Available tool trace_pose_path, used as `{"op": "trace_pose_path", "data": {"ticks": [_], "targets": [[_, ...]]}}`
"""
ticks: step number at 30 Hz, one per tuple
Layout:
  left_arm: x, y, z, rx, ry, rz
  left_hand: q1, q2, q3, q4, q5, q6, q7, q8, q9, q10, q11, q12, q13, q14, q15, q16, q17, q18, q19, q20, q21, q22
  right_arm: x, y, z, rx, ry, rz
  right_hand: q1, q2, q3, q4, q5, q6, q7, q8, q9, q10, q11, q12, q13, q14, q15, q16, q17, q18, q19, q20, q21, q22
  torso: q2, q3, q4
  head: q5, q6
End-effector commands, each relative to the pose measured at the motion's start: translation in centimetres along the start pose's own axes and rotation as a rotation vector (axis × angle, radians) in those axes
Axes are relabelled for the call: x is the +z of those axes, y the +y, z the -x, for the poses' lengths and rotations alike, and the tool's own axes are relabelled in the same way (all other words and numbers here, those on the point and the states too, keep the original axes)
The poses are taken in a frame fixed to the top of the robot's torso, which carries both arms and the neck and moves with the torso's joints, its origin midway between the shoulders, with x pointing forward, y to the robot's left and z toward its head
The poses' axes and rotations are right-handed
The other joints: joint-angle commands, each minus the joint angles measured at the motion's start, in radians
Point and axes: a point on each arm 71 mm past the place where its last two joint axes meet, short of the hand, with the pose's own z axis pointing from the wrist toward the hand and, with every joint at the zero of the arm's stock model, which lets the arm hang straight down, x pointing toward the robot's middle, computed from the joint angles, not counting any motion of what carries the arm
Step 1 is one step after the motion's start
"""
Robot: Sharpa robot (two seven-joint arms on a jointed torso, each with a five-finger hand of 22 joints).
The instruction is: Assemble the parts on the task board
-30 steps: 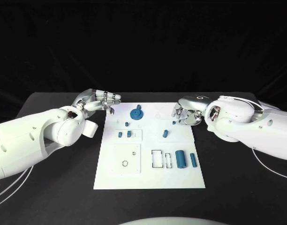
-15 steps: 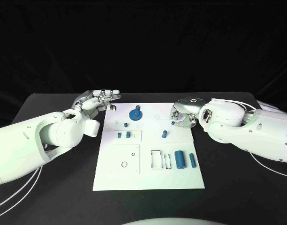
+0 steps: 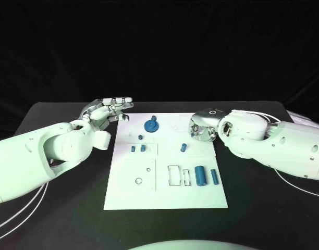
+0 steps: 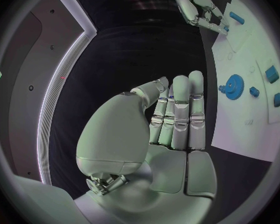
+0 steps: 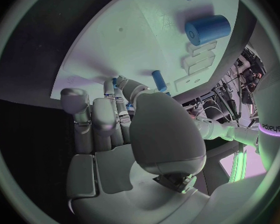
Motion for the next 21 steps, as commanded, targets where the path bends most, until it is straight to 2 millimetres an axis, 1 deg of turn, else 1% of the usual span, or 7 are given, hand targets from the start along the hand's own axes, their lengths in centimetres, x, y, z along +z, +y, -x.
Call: {"op": "trace_pose_path", "data": {"ticks": [1,6,11,18,21], "targets": [[-0.04,-0.03,-0.24,-0.016,0.014,-0.007,-0.003,0.01,-0.007,-0.001,0.006,0.001,-0.001,0.006,0.001,-0.004,-0.002,0.007,0.002,-0.001,-0.006,-0.006,-0.002,0.013,0.0,-0.005,-0.009,-0.002,0.11,0.2,-0.72,-0.014,0.041,0.007,-0.001,0.01,0.007,-0.003,-0.007,0.008,0.0,0.005,0.002,0.013,-0.001,0.0,-0.003,0.029,-0.009,0.007,0.004,-0.001,0.008,-0.003,0.007,0.006,0.0,-0.0001,0.0002,0.002,-0.002],[-0.06,0.02,-0.25,-0.016,0.015,-0.003,-0.002,0.01,-0.01,-0.003,0.006,-0.003,0.0,0.006,0.0,-0.009,-0.001,0.009,0.001,-0.002,-0.006,-0.007,-0.005,0.013,0.001,-0.005,-0.011,-0.004,0.42,0.4,-1.14,-0.017,0.047,0.002,0.001,0.016,0.014,-0.01,-0.015,0.019,-0.003,0.008,0.005,0.028,-0.004,-0.002,-0.009,0.03,-0.012,0.016,0.013,-0.004,0.015,-0.005,0.017,0.021,0.0,-0.0004,-0.0007,0.004,-0.002],[-0.06,0.06,-0.25,-0.016,0.017,0.002,-0.001,0.011,-0.011,-0.004,0.007,-0.005,0.001,0.006,-0.001,-0.011,-0.001,0.011,0.001,-0.002,-0.006,-0.007,-0.006,0.013,0.001,-0.005,-0.012,-0.005,0.66,0.66,-1.45,-0.022,0.044,-0.003,0.002,0.019,0.018,-0.014,-0.02,0.024,-0.004,0.009,0.006,0.036,-0.007,-0.002,-0.011,0.032,-0.014,0.021,0.017,-0.006,0.021,-0.007,0.026,0.035,0.0,-0.0009,0.0001,0.002,-0.004],[-0.05,0.11,-0.16,-0.015,0.014,0.005,0.0,0.011,-0.013,-0.005,0.007,-0.007,0.001,0.005,-0.001,-0.014,0.0,0.012,0.001,-0.002,-0.005,-0.007,-0.007,0.013,0.002,-0.005,-0.013,-0.006,0.69,0.92,-1.53,-0.02,0.03,-0.002,0.003,0.018,0.021,-0.018,-0.021,0.023,-0.004,0.007,0.006,0.033,-0.007,-0.007,-0.014,0.032,-0.014,0.02,0.015,-0.006,0.022,-0.008,0.028,0.037,-0.001,-0.0013,0.0001,0.0,-0.004],[-0.04,0.12,-0.13,-0.014,0.014,0.006,0.0,0.011,-0.013,-0.005,0.007,-0.008,0.002,0.005,-0.001,-0.014,0.0,0.013,0.001,-0.002,-0.005,-0.007,-0.007,0.013,0.002,-0.005,-0.014,-0.007,0.52,1.0,-1.36,-0.014,0.003,0.002,0.006,0.023,0.029,-0.023,-0.023,0.026,-0.005,0.007,0.007,0.036,-0.007,-0.01,-0.018,0.033,-0.015,0.022,0.015,-0.007,0.024,-0.009,0.032,0.042,0.0,-0.0007,0.0003,-0.001,-0.004]]}}
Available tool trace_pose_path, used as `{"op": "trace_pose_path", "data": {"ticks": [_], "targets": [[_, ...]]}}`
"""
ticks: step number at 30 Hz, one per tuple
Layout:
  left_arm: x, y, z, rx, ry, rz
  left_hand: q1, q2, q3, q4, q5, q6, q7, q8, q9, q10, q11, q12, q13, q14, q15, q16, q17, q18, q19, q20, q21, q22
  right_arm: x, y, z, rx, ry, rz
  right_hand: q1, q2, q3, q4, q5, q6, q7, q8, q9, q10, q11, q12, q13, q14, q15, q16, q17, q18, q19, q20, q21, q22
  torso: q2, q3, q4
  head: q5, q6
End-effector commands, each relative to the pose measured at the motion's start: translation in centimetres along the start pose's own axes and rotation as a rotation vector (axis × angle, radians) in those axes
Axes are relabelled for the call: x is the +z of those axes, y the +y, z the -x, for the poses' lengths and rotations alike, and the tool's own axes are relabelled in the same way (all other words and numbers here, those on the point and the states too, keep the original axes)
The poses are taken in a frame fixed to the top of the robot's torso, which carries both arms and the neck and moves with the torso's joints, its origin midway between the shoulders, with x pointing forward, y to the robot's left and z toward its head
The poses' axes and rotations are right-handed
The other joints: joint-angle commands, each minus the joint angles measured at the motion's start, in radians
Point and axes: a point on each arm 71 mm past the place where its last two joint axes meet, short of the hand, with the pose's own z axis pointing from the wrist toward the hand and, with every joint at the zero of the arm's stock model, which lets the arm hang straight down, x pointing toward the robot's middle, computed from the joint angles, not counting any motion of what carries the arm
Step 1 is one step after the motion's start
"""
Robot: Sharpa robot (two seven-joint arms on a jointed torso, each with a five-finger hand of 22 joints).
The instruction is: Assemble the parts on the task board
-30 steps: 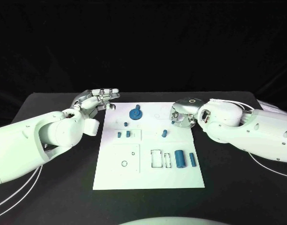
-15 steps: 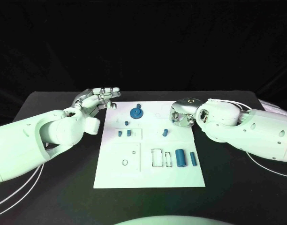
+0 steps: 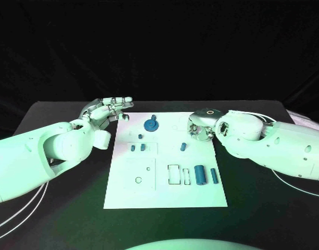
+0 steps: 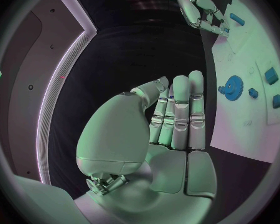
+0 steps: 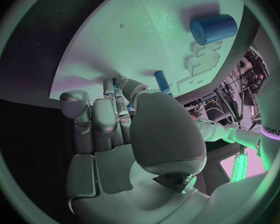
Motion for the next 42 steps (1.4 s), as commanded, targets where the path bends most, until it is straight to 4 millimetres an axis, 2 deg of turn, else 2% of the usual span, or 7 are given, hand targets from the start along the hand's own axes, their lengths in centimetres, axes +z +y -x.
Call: {"op": "trace_pose_path", "data": {"ticks": [1,10,15,18,26,36,42], "targets": [[0.0,0.0,-0.1,-0.008,0.014,0.0,0.001,0.012,-0.007,0.0,0.007,-0.008,0.002,0.006,-0.001,-0.008,0.0,0.004,0.001,-0.002,-0.005,-0.007,-0.001,0.013,0.002,-0.005,-0.004,-0.001,-0.2,0.6,-0.8,0.0,0.001,0.016,0.009,0.017,0.013,-0.005,-0.01,0.006,-0.001,-0.004,0.0,0.002,-0.005,-0.007,-0.004,0.033,-0.009,0.006,0.0,-0.007,0.009,-0.001,0.006,0.005,0.001,0.0005,0.0004,-0.001,0.001],[0.0,0.1,-0.1,-0.008,0.015,0.002,0.001,0.012,-0.008,0.0,0.007,-0.008,0.002,0.006,-0.001,-0.008,0.0,0.004,0.001,-0.002,-0.005,-0.007,-0.001,0.013,0.003,-0.005,-0.004,-0.001,-1.3,0.2,0.4,0.054,-0.124,0.017,0.012,0.025,0.037,-0.017,-0.019,0.014,0.001,-0.004,0.003,0.015,-0.005,-0.014,-0.012,0.033,-0.011,0.008,-0.002,-0.011,0.019,-0.003,0.023,0.03,-0.001,-0.0002,-0.0014,-0.002,0.003],[0.0,0.1,-0.2,-0.009,0.017,0.004,0.001,0.012,-0.008,-0.001,0.007,-0.008,0.002,0.006,-0.001,-0.008,0.0,0.004,0.001,-0.002,-0.005,-0.007,-0.002,0.013,0.003,-0.005,-0.005,-0.002,-1.8,0.2,1.2,0.081,-0.174,0.029,0.008,0.025,0.042,-0.019,-0.026,0.016,0.002,-0.004,0.003,0.019,-0.005,-0.017,-0.015,0.033,-0.011,0.009,-0.003,-0.011,0.021,-0.004,0.026,0.033,-0.001,0.0009,-0.0009,-0.003,0.005],[0.0,0.2,-0.2,-0.009,0.017,0.005,0.002,0.013,-0.008,-0.001,0.007,-0.009,0.002,0.006,-0.001,-0.01,0.0,0.005,0.001,-0.002,-0.005,-0.007,-0.002,0.013,0.003,-0.005,-0.005,-0.002,-2.2,0.6,1.7,0.091,-0.195,0.046,-0.002,0.025,0.046,-0.017,-0.048,0.016,0.002,-0.006,0.004,0.021,-0.005,-0.024,-0.019,0.033,-0.011,0.012,-0.002,-0.011,0.022,-0.004,0.029,0.034,-0.001,0.0,-0.0009,-0.003,0.006],[0.0,0.2,-0.2,-0.01,0.021,0.008,0.002,0.013,-0.009,-0.002,0.007,-0.01,0.003,0.006,-0.002,-0.011,0.001,0.006,0.0,-0.003,-0.005,-0.007,-0.003,0.013,0.003,-0.005,-0.006,-0.003,-2.9,2.8,2.3,0.138,-0.181,0.109,-0.02,0.021,0.043,-0.01,-0.058,0.018,0.001,-0.007,0.006,0.026,-0.004,-0.03,-0.024,0.032,-0.011,0.015,-0.002,-0.012,0.021,-0.004,0.03,0.036,0.001,-0.0004,0.0007,0.004,0.003],[0.0,0.4,-0.5,-0.013,0.029,0.011,0.003,0.013,-0.01,-0.003,0.007,-0.012,0.003,0.006,-0.002,-0.013,0.001,0.007,0.0,-0.004,-0.005,-0.007,-0.004,0.013,0.003,-0.005,-0.007,-0.003,-2.6,8.8,2.3,0.207,-0.142,0.268,-0.023,0.021,0.043,-0.009,-0.058,0.018,0.001,-0.007,0.006,0.026,-0.004,-0.032,-0.025,0.032,-0.011,0.014,-0.004,-0.011,0.021,-0.005,0.03,0.034,0.001,-0.0017,0.0025,0.039,-0.008],[0.0,0.4,-0.9,-0.016,0.039,0.012,0.003,0.013,-0.01,-0.003,0.007,-0.012,0.003,0.006,-0.002,-0.013,0.001,0.007,0.0,-0.004,-0.005,-0.007,-0.004,0.013,0.003,-0.005,-0.007,-0.003,-1.7,11.7,0.7,0.219,-0.074,0.33,-0.023,0.023,0.044,-0.009,-0.055,0.016,0.002,-0.009,0.006,0.025,-0.004,-0.034,-0.027,0.032,-0.011,0.014,-0.006,-0.011,0.02,-0.005,0.029,0.032,0.001,-0.002,0.0003,0.065,-0.019]]}}
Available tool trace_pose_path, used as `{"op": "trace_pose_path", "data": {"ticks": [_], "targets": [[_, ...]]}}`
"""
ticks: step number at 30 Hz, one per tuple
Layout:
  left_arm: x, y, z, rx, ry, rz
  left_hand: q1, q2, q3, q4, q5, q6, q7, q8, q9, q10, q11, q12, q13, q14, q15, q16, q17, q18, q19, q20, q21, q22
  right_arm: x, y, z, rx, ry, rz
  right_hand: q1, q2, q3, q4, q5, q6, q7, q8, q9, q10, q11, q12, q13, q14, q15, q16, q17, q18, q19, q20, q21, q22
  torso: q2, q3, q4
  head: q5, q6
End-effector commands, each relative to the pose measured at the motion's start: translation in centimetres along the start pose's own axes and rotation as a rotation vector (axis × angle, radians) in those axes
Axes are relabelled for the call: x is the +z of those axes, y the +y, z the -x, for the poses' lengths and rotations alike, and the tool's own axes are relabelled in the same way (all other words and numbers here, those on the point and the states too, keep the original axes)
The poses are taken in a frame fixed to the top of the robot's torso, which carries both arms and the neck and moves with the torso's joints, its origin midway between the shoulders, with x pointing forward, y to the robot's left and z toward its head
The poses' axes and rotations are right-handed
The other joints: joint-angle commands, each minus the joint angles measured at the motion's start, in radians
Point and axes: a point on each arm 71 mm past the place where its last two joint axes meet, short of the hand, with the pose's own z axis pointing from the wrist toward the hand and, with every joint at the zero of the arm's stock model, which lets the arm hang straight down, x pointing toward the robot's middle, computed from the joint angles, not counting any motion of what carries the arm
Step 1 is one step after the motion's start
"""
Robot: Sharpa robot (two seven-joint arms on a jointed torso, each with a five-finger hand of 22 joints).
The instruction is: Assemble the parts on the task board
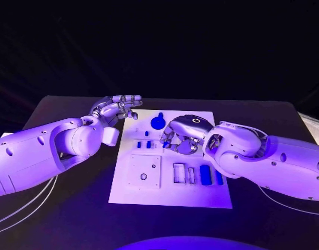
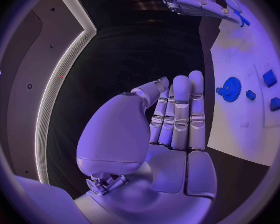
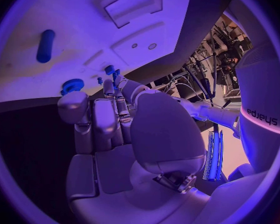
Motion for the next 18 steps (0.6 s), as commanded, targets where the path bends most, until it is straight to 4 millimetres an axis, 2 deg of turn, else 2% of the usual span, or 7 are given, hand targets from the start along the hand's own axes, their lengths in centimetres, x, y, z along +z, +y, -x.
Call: {"op": "trace_pose_path", "data": {"ticks": [1,4,10,18], "targets": [[0.0,0.0,-0.5,-0.01,0.029,-0.002,-0.001,0.009,-0.007,0.0,0.003,-0.008,0.0,0.006,-0.002,-0.006,0.001,0.003,0.0,-0.004,-0.005,-0.004,-0.001,0.013,0.003,-0.005,-0.003,-0.001,0.5,0.6,-1.5,0.015,0.077,0.028,-0.007,0.005,-0.001,0.005,-0.003,0.004,0.004,-0.001,0.001,0.003,0.0,-0.008,-0.002,0.031,-0.003,0.005,-0.002,-0.011,0.002,-0.002,0.005,-0.001,0.0,0.0003,-0.0018,0.021,-0.008],[0.0,0.0,-0.6,-0.011,0.032,-0.001,0.0,0.01,-0.008,-0.001,0.004,-0.009,0.0,0.007,-0.002,-0.007,0.001,0.005,0.0,-0.005,-0.005,-0.004,-0.002,0.013,0.003,-0.005,-0.004,-0.001,0.9,1.0,-2.5,0.02,0.102,0.039,-0.008,0.006,0.0,0.005,-0.002,0.003,0.004,-0.001,0.001,0.002,0.0,-0.008,-0.003,0.032,-0.003,0.006,-0.001,-0.01,0.002,-0.002,0.005,-0.002,0.0,0.0007,-0.0022,0.029,-0.011],[0.0,0.0,-0.9,-0.012,0.038,-0.001,0.0,0.01,-0.008,-0.001,0.004,-0.009,0.0,0.007,-0.002,-0.007,0.001,0.005,0.0,-0.005,-0.005,-0.004,-0.002,0.013,0.003,-0.005,-0.004,-0.001,1.4,1.6,-4.0,0.023,0.14,0.051,-0.008,0.006,0.0,0.004,-0.002,0.003,0.005,-0.002,0.001,0.002,0.001,-0.009,-0.003,0.032,-0.003,0.007,-0.001,-0.011,0.002,-0.002,0.005,-0.001,0.001,0.001,-0.002,0.036,-0.015],[0.0,0.0,-0.9,-0.012,0.04,0.0,0.0,0.01,-0.008,-0.001,0.004,-0.009,0.0,0.007,-0.002,-0.007,0.001,0.005,0.0,-0.005,-0.005,-0.004,-0.002,0.013,0.003,-0.005,-0.004,-0.001,1.6,1.9,-4.8,0.022,0.161,0.059,-0.008,0.007,0.0,0.005,-0.001,0.002,0.005,-0.002,0.001,0.002,0.001,-0.01,-0.004,0.032,-0.003,0.008,0.0,-0.01,0.002,-0.002,0.005,-0.002,0.0,0.0021,-0.0034,0.041,-0.02]]}}
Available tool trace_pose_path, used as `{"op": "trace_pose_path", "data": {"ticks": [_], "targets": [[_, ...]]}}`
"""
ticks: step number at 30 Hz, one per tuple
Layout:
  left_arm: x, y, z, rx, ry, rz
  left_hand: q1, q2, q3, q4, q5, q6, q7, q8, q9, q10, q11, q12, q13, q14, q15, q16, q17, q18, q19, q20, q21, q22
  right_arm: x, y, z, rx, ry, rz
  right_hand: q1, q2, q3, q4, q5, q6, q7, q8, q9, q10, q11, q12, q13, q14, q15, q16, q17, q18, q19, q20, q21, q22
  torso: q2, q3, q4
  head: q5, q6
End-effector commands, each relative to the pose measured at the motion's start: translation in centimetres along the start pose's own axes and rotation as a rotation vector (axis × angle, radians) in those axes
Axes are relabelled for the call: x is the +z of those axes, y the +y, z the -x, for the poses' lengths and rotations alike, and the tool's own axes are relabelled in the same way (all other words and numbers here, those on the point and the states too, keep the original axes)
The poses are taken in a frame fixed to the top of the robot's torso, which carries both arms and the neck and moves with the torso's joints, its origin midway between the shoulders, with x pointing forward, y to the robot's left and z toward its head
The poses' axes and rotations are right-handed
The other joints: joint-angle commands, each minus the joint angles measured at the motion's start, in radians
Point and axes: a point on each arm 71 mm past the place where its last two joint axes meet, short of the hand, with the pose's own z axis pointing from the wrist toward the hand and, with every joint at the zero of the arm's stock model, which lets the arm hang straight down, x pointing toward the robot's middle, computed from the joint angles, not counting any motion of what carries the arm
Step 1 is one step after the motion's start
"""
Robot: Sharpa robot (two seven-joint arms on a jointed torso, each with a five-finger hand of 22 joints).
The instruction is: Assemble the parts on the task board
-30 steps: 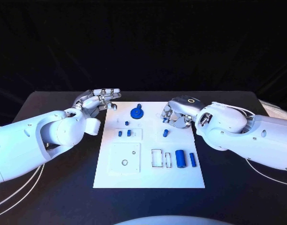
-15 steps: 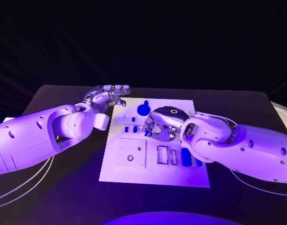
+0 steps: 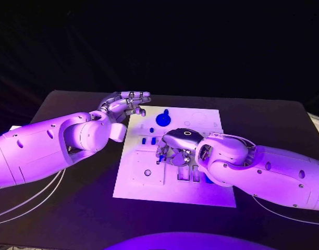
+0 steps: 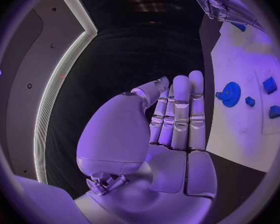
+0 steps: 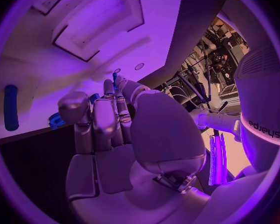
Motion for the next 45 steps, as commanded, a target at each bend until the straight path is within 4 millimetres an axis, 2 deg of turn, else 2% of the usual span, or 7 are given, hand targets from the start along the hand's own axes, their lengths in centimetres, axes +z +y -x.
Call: {"op": "trace_pose_path", "data": {"ticks": [1,29,31,33,36,39,45], "targets": [[0.0,0.0,-0.3,-0.007,0.024,-0.003,0.0,0.01,-0.005,0.001,0.004,-0.009,0.0,0.007,-0.002,-0.007,0.001,0.005,0.0,-0.004,-0.004,-0.004,-0.001,0.013,0.003,-0.005,-0.004,-0.001,0.1,0.3,-0.4,-0.019,0.034,0.019,-0.005,0.003,0.0,0.004,0.001,0.001,0.003,0.0,0.001,0.002,0.001,-0.006,-0.001,0.032,-0.003,0.004,0.002,-0.01,0.002,-0.002,0.005,-0.001,0.0,0.0006,-0.0009,0.004,-0.004],[0.0,0.0,-0.3,-0.003,0.031,0.003,0.001,0.01,-0.006,0.0,0.004,-0.009,0.0,0.007,-0.002,-0.008,0.002,0.007,0.0,-0.005,-0.004,-0.004,-0.002,0.013,0.003,-0.005,-0.005,-0.002,0.8,1.1,-1.5,-0.141,0.075,0.002,-0.012,-0.005,-0.005,0.002,0.003,-0.004,0.006,-0.004,0.001,-0.001,0.003,-0.013,-0.005,0.031,-0.002,0.005,0.0,-0.011,0.001,-0.001,0.006,-0.001,-0.001,-0.0006,0.0005,0.005,-0.013],[0.0,0.0,-0.3,-0.003,0.031,0.004,0.001,0.01,-0.006,0.0,0.004,-0.009,0.0,0.007,-0.002,-0.008,0.002,0.007,0.0,-0.005,-0.004,-0.004,-0.002,0.013,0.003,-0.005,-0.005,-0.002,0.9,1.1,-1.5,-0.149,0.078,-0.003,-0.027,-0.014,-0.012,0.007,0.007,-0.02,0.012,-0.014,-0.002,-0.018,0.009,-0.025,-0.011,0.031,0.004,0.007,0.001,-0.012,0.0,0.002,0.006,-0.002,-0.001,-0.0007,-0.0001,0.005,-0.013],[0.0,0.0,-0.3,-0.003,0.031,0.005,0.001,0.01,-0.006,0.0,0.004,-0.009,0.0,0.007,-0.002,-0.008,0.002,0.007,0.0,-0.005,-0.004,-0.004,-0.002,0.013,0.003,-0.005,-0.005,-0.002,0.8,1.0,-1.5,-0.154,0.071,-0.013,-0.057,-0.04,-0.031,0.019,0.025,-0.067,0.033,-0.042,-0.013,-0.073,0.029,-0.051,-0.025,0.029,0.02,0.005,-0.005,-0.011,-0.006,0.012,-0.001,-0.014,-0.002,-0.0008,-0.001,0.005,-0.013],[0.0,0.0,-0.3,-0.003,0.032,0.005,0.001,0.01,-0.006,0.0,0.004,-0.009,0.0,0.007,-0.002,-0.008,0.002,0.007,0.0,-0.005,-0.004,-0.004,-0.002,0.013,0.003,-0.005,-0.005,-0.002,0.8,0.9,-1.3,-0.153,0.049,-0.024,-0.073,-0.062,-0.062,0.022,0.035,-0.145,0.036,-0.059,-0.027,-0.166,0.041,-0.051,-0.038,0.025,0.031,0.005,-0.009,-0.001,-0.026,0.023,-0.03,-0.061,-0.002,-0.0007,-0.0016,0.005,-0.013],[-0.1,0.0,-0.3,-0.003,0.032,0.007,0.001,0.01,-0.007,-0.001,0.003,-0.01,0.0,0.008,-0.002,-0.009,0.002,0.008,0.0,-0.005,-0.004,-0.004,-0.003,0.013,0.003,-0.005,-0.006,-0.003,0.6,0.7,-1.1,-0.148,0.013,-0.031,-0.068,-0.066,-0.096,0.018,0.036,-0.202,0.033,-0.059,-0.027,-0.228,0.05,-0.042,-0.035,0.017,0.036,-0.004,-0.024,0.004,-0.041,0.029,-0.053,-0.095,-0.001,-0.0006,-0.0005,0.003,-0.012],[-0.1,0.0,-0.2,-0.001,0.032,0.009,0.001,0.01,-0.007,-0.001,0.003,-0.01,0.0,0.008,-0.002,-0.009,0.002,0.008,0.0,-0.005,-0.004,-0.004,-0.003,0.013,0.003,-0.005,-0.006,-0.003,-0.3,0.7,-0.5,-0.123,-0.058,-0.018,-0.056,-0.061,-0.118,0.014,0.044,-0.201,0.035,-0.053,-0.022,-0.243,0.051,-0.023,-0.032,0.016,0.037,-0.006,-0.032,0.005,-0.04,0.032,-0.057,-0.101,-0.001,0.0001,0.0005,-0.002,-0.009]]}}
